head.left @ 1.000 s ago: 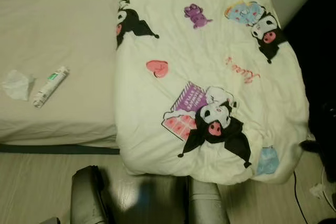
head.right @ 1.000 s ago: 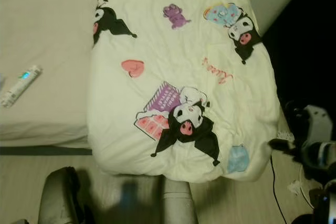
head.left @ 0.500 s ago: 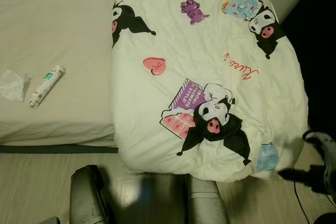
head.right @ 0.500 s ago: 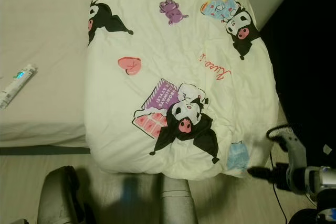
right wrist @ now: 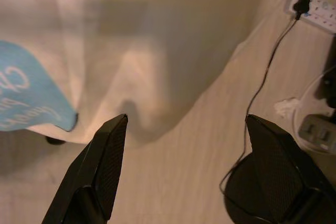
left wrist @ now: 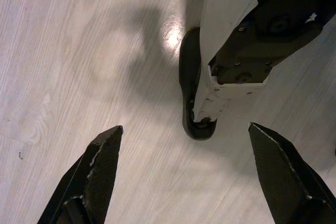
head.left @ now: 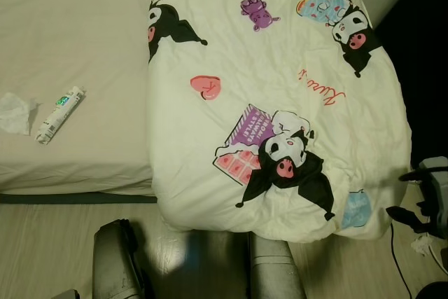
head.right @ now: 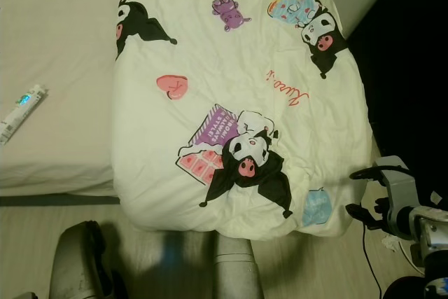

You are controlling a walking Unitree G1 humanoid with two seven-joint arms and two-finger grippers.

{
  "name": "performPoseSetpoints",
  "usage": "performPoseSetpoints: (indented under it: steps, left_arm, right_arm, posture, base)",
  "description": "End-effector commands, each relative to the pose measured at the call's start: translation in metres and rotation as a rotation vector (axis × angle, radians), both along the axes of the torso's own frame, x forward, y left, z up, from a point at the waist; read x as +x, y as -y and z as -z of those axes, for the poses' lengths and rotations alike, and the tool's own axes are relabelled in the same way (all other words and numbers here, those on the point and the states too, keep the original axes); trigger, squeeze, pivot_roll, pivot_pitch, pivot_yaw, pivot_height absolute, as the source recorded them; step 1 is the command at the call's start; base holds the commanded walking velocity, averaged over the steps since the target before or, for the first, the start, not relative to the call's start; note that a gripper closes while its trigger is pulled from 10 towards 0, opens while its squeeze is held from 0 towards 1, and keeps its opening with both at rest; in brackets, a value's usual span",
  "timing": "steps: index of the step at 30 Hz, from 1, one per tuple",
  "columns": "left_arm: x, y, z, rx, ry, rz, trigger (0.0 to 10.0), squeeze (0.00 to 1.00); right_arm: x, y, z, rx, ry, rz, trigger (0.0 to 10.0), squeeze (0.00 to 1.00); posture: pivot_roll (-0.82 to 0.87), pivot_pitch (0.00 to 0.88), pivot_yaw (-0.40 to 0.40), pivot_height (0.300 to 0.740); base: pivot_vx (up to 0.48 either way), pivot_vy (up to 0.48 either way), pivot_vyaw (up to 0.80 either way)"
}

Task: Clean up the room

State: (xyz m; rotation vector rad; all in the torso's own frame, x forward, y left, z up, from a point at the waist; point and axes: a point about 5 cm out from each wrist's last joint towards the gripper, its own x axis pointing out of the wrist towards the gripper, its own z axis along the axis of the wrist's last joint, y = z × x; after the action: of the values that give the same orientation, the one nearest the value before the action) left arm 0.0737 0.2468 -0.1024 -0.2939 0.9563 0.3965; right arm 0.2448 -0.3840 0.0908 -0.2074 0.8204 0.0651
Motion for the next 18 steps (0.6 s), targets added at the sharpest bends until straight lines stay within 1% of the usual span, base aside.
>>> performPoseSetpoints:
  steps: [1, 2, 3, 4, 5, 7, 11, 13, 14, 18]
  left_arm:
    - [-0.009, 0.050, 0.012, -0.171, -0.036, 0.098, 10.0, 0.00]
    - [-0.009, 0.050, 0.012, -0.171, -0.036, 0.098, 10.0, 0.00]
    - [-0.010, 0.050, 0.012, -0.170, -0.037, 0.098, 10.0, 0.00]
    - [-0.010, 0.050, 0.012, -0.170, -0.037, 0.098, 10.0, 0.00]
    - [-0.010, 0.049, 0.012, -0.169, -0.037, 0.097, 10.0, 0.00]
    - [-0.011, 0.049, 0.012, -0.168, -0.039, 0.097, 10.0, 0.00]
    - [-0.012, 0.049, 0.012, -0.168, -0.038, 0.098, 10.0, 0.00]
    - [-0.012, 0.049, 0.012, -0.167, -0.039, 0.100, 10.0, 0.00]
    - [-0.012, 0.049, 0.012, -0.167, -0.039, 0.100, 10.0, 0.00]
    - [-0.012, 0.048, 0.012, -0.165, -0.037, 0.104, 10.0, 0.00]
  right_arm:
    - [-0.011, 0.005, 0.010, -0.037, -0.049, 0.025, 10.0, 0.00]
    - [-0.011, 0.005, 0.010, -0.037, -0.049, 0.025, 10.0, 0.00]
    - [-0.012, 0.008, 0.010, -0.080, -0.045, 0.038, 10.0, 0.00]
    - [-0.012, 0.008, 0.010, -0.080, -0.045, 0.038, 10.0, 0.00]
    - [-0.011, 0.013, 0.009, -0.121, -0.016, 0.064, 10.0, 0.00]
    - [-0.009, 0.017, 0.005, -0.157, 0.048, 0.096, 10.0, 0.00]
    - [-0.007, 0.018, 0.003, -0.158, 0.090, 0.103, 10.0, 0.00]
    - [-0.004, 0.017, 0.000, -0.152, 0.146, 0.112, 10.0, 0.00]
    - [-0.004, 0.017, 0.000, -0.152, 0.146, 0.112, 10.0, 0.00]
    - [0.002, 0.012, -0.001, -0.125, 0.230, 0.126, 10.0, 0.00]
  posture:
    - [-0.26, 0.273, -0.121, 0.535]
    - [-0.26, 0.273, -0.121, 0.535]
    - [-0.26, 0.272, -0.122, 0.535]
    - [-0.26, 0.272, -0.122, 0.535]
    - [-0.26, 0.271, -0.121, 0.535]
    - [-0.26, 0.268, -0.123, 0.535]
    - [-0.26, 0.267, -0.124, 0.535]
    - [-0.26, 0.267, -0.124, 0.535]
    - [-0.26, 0.267, -0.124, 0.535]
    - [-0.26, 0.267, -0.121, 0.535]
  base:
    - [0.000, 0.000, 0.00]
    - [0.000, 0.000, 0.00]
    - [0.000, 0.000, 0.00]
    - [0.000, 0.000, 0.00]
    - [0.000, 0.000, 0.00]
    - [0.000, 0.000, 0.00]
    - [0.000, 0.000, 0.00]
    - [0.000, 0.000, 0.00]
    - [0.000, 0.000, 0.00]
    - [0.000, 0.000, 0.00]
